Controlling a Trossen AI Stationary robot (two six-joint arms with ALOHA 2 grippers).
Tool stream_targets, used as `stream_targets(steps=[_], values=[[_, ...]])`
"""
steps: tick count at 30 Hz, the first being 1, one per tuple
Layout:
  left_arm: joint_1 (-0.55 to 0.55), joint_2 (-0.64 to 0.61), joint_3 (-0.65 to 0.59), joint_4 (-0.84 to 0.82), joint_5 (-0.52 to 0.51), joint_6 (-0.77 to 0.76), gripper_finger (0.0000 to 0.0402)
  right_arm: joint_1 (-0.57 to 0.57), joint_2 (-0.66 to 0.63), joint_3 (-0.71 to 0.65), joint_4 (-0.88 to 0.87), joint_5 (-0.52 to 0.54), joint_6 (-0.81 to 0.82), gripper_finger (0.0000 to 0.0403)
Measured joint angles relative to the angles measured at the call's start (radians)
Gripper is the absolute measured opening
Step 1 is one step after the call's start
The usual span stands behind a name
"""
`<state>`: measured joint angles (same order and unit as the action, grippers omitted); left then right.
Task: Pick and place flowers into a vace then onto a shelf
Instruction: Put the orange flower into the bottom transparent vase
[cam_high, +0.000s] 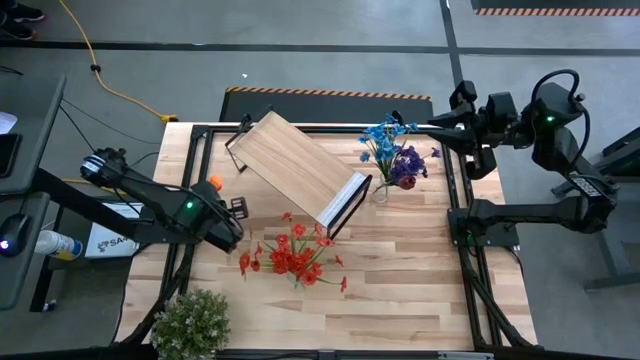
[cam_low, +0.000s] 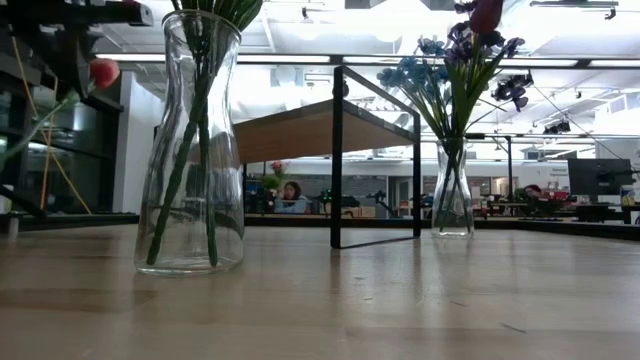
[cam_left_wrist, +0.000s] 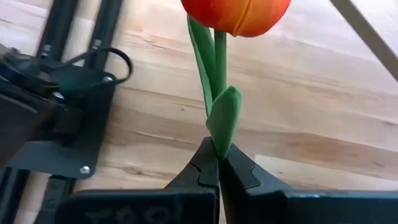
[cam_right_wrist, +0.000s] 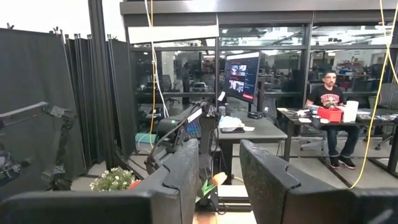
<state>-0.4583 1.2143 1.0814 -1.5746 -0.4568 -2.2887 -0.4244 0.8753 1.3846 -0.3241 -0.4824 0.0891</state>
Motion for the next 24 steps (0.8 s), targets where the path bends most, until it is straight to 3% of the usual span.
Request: stream_targets(steps=[5,13,24], values=[[0.000,0.001,0.038,0.002,-0.033,0.041,0.0029,0.000,0.000,0.000,0.000,0.000,0.000,0.0110],[0.000,-0.032,0.118,0.001,-0.238,0.163,0.0029,0.000,0.000,0.000,0.000,0.000,0.000,0.0110],[0.001,-0.134,0.130,0.004,-0.451,0.265,0.0029,0.000,0.000,0.000,0.000,0.000,0.008,0.0110]])
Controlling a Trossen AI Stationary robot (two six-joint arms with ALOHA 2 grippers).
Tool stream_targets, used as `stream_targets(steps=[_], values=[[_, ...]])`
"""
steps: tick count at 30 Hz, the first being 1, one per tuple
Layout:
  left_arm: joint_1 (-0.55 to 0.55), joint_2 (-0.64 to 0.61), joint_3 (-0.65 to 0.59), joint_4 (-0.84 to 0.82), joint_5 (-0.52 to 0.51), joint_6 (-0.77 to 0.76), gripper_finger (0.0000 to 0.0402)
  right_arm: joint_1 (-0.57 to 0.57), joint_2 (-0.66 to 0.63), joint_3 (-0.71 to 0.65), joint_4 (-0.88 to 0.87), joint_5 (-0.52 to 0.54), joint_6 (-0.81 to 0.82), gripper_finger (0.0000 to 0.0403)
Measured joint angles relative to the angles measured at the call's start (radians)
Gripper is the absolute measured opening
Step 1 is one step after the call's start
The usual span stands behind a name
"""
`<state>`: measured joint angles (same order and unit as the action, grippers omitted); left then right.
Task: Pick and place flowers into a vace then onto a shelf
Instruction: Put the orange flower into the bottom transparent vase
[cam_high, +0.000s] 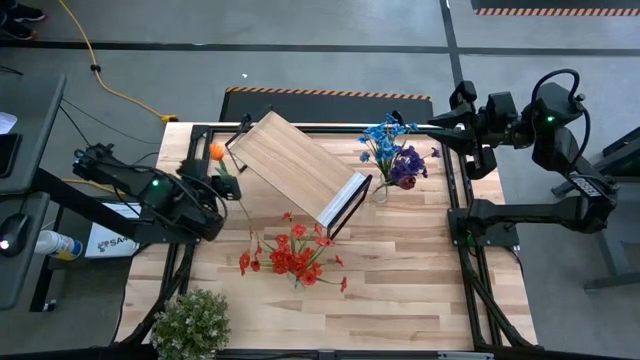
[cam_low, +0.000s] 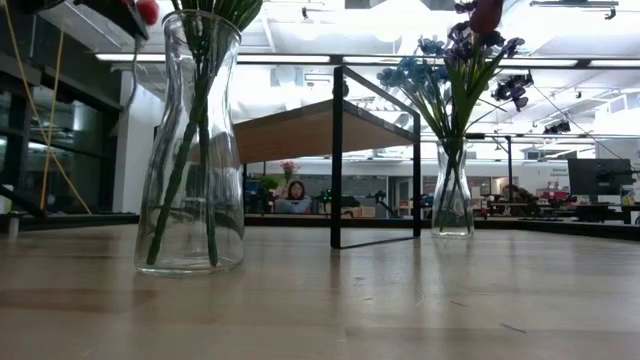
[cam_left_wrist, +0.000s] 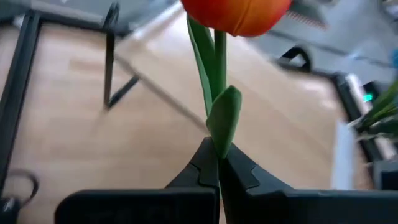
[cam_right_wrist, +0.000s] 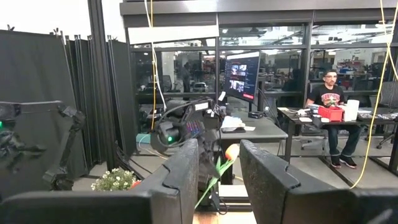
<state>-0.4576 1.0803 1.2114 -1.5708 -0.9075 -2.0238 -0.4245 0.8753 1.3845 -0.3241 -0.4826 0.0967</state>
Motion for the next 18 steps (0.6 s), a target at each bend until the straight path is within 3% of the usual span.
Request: stream_targets(steps=[14,18], values=[[-0.001,-0.157,0.004,-0.002,-0.304,0.098,0.0029,0.000,0.000,0.000,0.000,0.000,0.009,0.0110],[-0.001,-0.166,0.071,0.001,-0.345,0.180,0.0029,0.000,0.000,0.000,0.000,0.000,0.018,0.0110]])
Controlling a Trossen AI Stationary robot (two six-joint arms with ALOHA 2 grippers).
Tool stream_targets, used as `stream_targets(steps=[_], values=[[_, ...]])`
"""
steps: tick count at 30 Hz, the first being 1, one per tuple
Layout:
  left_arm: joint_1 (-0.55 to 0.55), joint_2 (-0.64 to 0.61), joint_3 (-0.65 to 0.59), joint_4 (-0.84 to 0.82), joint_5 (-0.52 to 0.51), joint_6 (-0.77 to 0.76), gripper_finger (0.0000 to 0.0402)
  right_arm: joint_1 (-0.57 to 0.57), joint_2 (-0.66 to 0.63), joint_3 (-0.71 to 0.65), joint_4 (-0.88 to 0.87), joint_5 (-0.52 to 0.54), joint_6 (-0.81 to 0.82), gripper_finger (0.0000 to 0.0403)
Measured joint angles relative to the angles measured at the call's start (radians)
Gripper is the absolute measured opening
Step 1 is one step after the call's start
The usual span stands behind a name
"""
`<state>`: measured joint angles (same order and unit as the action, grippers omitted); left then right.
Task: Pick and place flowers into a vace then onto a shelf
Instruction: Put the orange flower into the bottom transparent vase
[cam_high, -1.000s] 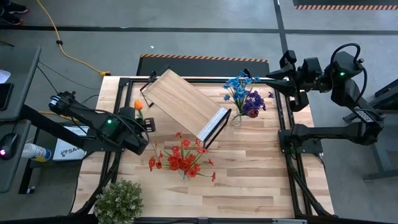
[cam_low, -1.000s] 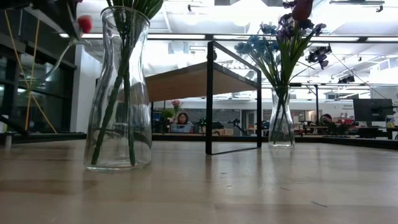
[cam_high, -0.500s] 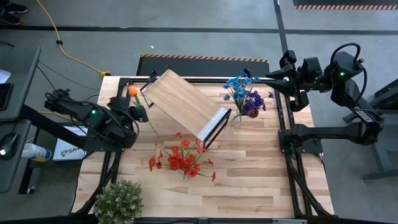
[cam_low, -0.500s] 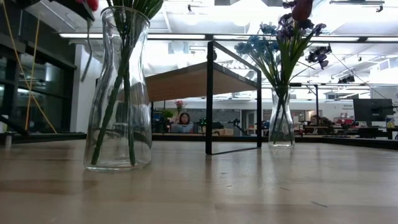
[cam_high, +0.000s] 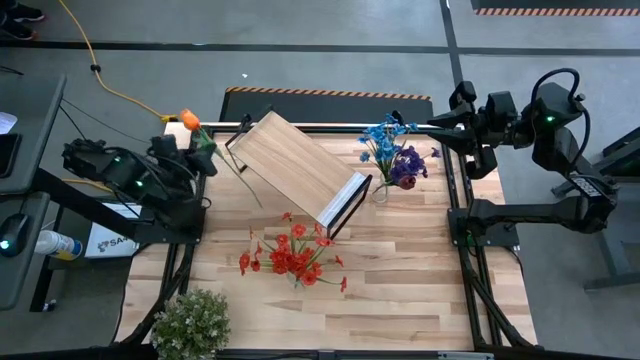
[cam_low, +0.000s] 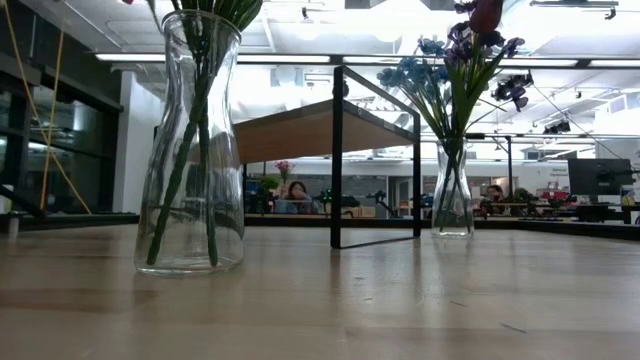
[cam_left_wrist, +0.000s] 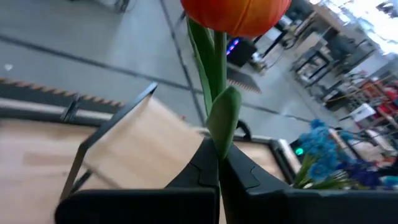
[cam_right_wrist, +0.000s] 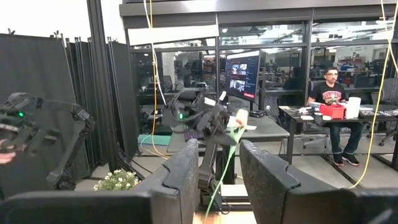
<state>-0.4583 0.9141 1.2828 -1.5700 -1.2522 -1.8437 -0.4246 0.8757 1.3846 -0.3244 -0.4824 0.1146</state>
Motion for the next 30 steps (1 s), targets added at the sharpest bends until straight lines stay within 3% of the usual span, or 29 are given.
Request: stream_targets(steps=[5,11,15,30], values=[[0.000,0.021,0.149,0.100,-0.040,0.262,0.0029,0.000,0.000,0.000,0.000,0.002,-0.002,0.0110],[0.000,0.078,0.324,0.343,-0.042,0.711,0.0029,0.000,0.002,0.000,0.000,0.003,-0.002,0.0110],[0.000,0.121,0.410,0.472,-0.029,0.915,0.0029,0.000,0.002,0.000,0.000,0.003,-0.002,0.0110],[-0.008,0.311,0.585,0.663,0.144,1.158,0.0029,0.000,0.002,0.000,0.000,0.004,0.000,0.0110]])
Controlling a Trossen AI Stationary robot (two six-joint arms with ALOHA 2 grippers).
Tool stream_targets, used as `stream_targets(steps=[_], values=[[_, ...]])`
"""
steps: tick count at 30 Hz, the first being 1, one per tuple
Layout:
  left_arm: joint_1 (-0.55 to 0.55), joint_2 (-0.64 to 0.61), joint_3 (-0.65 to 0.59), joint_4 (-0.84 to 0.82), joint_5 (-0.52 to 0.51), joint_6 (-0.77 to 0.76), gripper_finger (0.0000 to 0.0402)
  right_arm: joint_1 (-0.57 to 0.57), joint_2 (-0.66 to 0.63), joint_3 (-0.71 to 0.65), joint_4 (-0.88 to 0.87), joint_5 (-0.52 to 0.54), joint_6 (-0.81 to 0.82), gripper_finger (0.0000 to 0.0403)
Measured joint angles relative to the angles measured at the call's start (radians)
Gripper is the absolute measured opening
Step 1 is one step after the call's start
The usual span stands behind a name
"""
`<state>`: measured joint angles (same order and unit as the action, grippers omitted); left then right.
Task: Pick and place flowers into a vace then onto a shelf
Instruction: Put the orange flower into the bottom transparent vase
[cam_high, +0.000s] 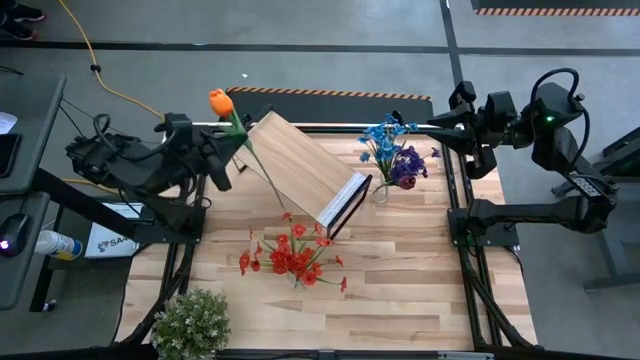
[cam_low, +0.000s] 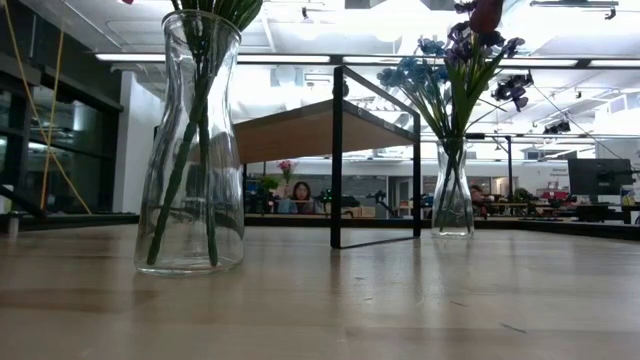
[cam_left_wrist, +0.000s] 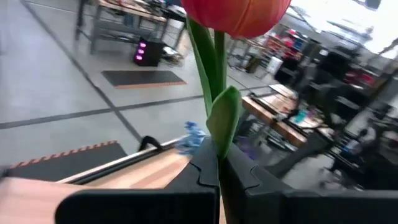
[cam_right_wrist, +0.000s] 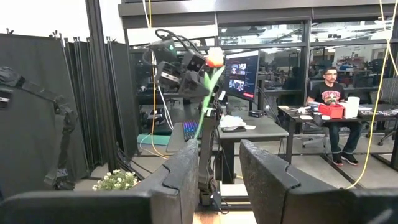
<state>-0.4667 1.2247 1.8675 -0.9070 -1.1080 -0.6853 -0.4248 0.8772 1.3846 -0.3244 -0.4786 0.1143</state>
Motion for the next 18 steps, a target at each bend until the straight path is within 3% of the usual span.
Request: stream_targets(steps=[6,18], values=[[-0.116,0.058,0.069,0.114,-0.006,0.117,0.0029,0.000,0.000,0.000,-0.010,0.000,-0.002,0.0110],[-0.456,0.171,0.117,0.340,-0.296,0.296,0.0029,0.000,0.000,0.000,-0.009,0.000,0.000,0.0110]])
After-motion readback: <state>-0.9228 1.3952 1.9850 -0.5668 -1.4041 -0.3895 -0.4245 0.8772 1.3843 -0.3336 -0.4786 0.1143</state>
